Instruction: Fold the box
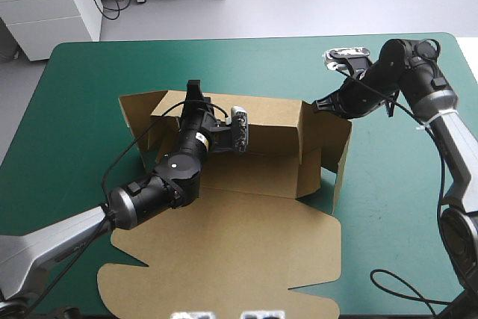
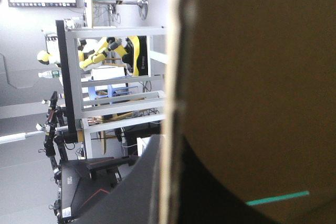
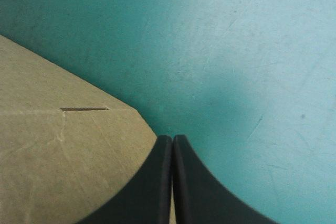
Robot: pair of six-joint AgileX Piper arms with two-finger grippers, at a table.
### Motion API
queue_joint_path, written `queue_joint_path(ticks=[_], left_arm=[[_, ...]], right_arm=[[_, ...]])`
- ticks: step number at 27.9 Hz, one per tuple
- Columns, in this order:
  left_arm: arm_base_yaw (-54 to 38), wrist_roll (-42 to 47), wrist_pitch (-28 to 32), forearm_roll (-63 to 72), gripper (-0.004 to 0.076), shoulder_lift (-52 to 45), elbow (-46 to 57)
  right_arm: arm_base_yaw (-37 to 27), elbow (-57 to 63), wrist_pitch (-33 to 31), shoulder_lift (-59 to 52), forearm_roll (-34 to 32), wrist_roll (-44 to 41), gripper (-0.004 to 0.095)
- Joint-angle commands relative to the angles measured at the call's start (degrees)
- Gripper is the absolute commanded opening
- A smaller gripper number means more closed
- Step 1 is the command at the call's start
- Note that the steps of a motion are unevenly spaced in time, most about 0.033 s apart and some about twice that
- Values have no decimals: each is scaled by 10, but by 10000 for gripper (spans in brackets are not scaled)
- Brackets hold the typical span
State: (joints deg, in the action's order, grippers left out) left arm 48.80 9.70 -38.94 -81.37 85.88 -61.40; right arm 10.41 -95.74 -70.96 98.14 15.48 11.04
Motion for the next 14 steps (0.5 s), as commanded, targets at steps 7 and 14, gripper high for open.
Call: queue_joint_path(ticks=[7, 14], left_arm=[[1, -18, -39, 2, 17, -21, -19], [1, -18, -62, 5, 17, 3, -38]], right_arm=[[-1, -4, -5, -41, 115, 38, -19], [-1, 3, -5, -74, 82, 36, -19]])
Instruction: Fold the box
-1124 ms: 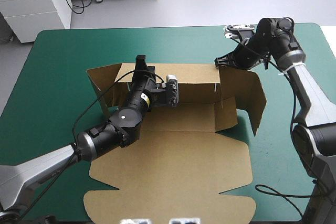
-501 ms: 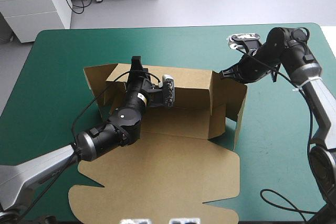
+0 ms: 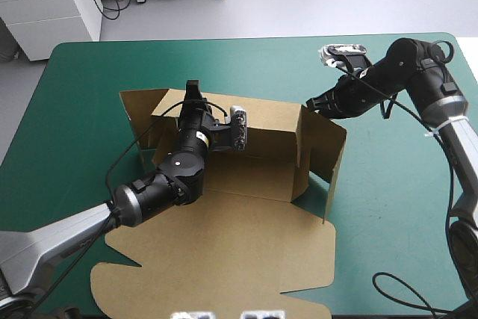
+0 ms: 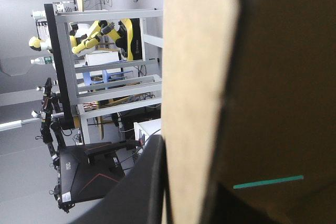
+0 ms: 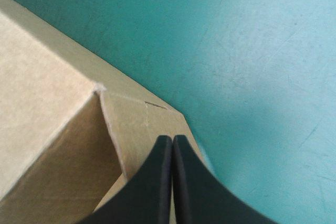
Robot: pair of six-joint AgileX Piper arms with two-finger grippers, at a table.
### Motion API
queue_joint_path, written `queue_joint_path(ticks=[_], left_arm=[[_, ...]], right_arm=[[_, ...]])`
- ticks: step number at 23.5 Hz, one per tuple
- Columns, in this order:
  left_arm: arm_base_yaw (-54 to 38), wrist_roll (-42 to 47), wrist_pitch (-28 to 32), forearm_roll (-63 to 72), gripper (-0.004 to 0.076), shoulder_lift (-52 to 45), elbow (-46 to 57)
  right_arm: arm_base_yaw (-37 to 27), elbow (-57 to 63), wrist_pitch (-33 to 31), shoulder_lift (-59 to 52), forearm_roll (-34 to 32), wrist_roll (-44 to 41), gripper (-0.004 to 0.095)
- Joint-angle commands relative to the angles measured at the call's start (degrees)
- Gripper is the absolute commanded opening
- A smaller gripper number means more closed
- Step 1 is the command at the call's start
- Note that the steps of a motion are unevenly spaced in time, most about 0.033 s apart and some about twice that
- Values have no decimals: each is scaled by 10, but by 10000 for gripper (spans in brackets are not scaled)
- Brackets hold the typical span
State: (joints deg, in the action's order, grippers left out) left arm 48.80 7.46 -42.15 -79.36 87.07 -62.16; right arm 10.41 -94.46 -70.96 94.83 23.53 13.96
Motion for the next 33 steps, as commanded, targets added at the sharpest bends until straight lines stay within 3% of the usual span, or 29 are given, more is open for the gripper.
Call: queue_joint_path(ticks=[1, 12, 19, 23, 33], left_arm=[[1, 4, -39, -13, 17, -3, -41], [0, -26, -45, 8, 17, 25, -111], [-4, -26, -46, 39, 17, 40, -111], [-5, -26, -58, 60, 16, 41, -111], [-5, -36, -76, 91, 15, 41, -111]], right_arm=[[-1, -7, -5, -43, -5, 7, -19], [-1, 0, -7, -82, -4, -5, -19], [-1, 144, -6, -227, 16, 61, -20], [-1, 120, 1, -276, 26, 86, -19], [-1, 83, 78, -276, 7, 44, -19]])
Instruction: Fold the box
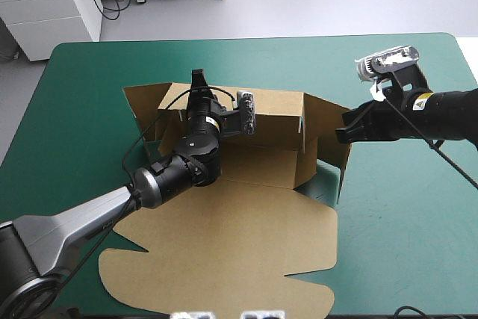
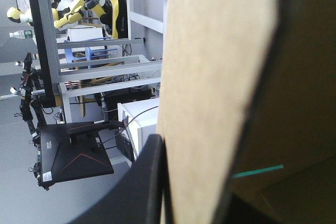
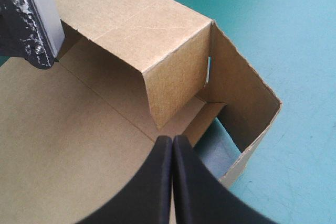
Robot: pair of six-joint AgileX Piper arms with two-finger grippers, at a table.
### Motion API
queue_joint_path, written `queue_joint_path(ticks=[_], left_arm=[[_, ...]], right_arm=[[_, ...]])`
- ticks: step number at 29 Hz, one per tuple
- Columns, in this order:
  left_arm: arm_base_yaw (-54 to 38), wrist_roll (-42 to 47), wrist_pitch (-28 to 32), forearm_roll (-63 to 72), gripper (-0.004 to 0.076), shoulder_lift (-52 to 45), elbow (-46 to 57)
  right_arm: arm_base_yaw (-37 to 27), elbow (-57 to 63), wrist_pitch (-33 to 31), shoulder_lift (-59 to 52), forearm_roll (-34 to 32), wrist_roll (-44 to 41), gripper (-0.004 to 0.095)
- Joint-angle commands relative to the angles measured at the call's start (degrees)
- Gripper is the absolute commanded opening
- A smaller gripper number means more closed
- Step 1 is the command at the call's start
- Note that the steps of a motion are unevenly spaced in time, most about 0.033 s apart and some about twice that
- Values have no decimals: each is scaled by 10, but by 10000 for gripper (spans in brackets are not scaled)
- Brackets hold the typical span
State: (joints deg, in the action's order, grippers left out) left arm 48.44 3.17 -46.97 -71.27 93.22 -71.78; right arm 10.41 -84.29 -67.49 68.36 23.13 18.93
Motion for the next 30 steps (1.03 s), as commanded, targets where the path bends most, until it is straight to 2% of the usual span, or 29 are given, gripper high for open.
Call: queue_joint_path(ticks=[1, 4, 10, 19, 24, 30], left_arm=[[-1, 7, -28, 12, 15, -21, -15], [0, 7, -28, 14, 15, -21, -15], [0, 7, -26, 15, 15, -21, -15], [0, 7, -15, 17, 15, -23, -15], [0, 7, -13, 17, 15, -23, -15], [0, 5, -11, 18, 15, -23, -15]], right_arm=[[-1, -19, 49, -10, 8, -14, -19], [-1, -32, 63, 11, -9, -38, -19], [-1, -113, 43, 105, -24, -58, -19], [-1, -277, -28, 276, -77, -136, -19], [-1, -285, -40, 335, -76, -161, -19], [-1, -274, -40, 345, -75, -167, -19]])
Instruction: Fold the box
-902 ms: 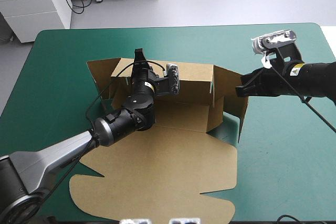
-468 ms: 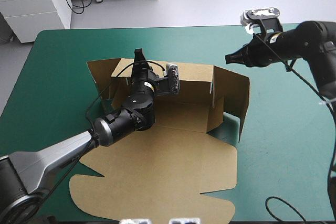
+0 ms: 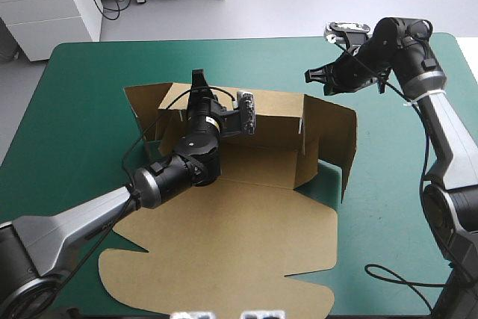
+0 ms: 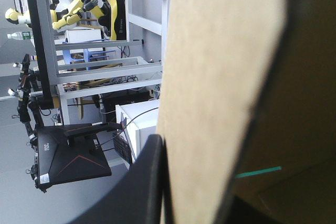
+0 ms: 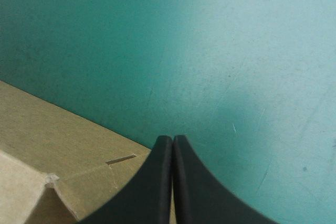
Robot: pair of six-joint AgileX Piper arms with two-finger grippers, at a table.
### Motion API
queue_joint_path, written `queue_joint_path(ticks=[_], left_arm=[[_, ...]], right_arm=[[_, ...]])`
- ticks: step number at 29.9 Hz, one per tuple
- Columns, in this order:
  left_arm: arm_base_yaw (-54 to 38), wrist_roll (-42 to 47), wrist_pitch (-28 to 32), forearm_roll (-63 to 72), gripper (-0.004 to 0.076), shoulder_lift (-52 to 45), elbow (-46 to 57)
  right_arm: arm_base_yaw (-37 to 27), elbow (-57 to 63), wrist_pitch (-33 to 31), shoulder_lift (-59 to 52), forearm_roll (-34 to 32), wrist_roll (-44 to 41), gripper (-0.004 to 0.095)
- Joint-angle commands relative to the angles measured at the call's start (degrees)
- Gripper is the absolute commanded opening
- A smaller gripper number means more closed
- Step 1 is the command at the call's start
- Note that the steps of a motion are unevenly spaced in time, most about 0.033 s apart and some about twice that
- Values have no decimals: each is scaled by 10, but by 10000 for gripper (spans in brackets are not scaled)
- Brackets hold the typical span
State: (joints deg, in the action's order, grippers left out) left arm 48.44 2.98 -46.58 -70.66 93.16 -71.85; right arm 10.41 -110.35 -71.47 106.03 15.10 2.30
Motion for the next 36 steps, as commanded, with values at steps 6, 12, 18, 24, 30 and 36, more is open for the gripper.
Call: queue_joint_path(ticks=[6, 12, 18, 24, 30, 36], left_arm=[[0, 7, -15, 12, 15, -22, -14], [0, 7, -15, 12, 15, -22, -14], [0, 6, -15, 12, 15, -22, -14], [0, 6, -12, 12, 15, -22, -14], [0, 8, -11, 12, 15, -22, -14], [0, 6, -11, 12, 15, -22, -14]], right_arm=[[-1, 11, -1, -38, 19, 7, -19], [-1, 81, -1, -79, 22, 33, -19], [-1, 157, -1, -149, 28, 70, -19], [-1, 245, -1, -231, 34, 112, -19], [-1, 312, 0, -318, 62, 140, -20], [-1, 321, 1, -397, 131, 188, -19]])
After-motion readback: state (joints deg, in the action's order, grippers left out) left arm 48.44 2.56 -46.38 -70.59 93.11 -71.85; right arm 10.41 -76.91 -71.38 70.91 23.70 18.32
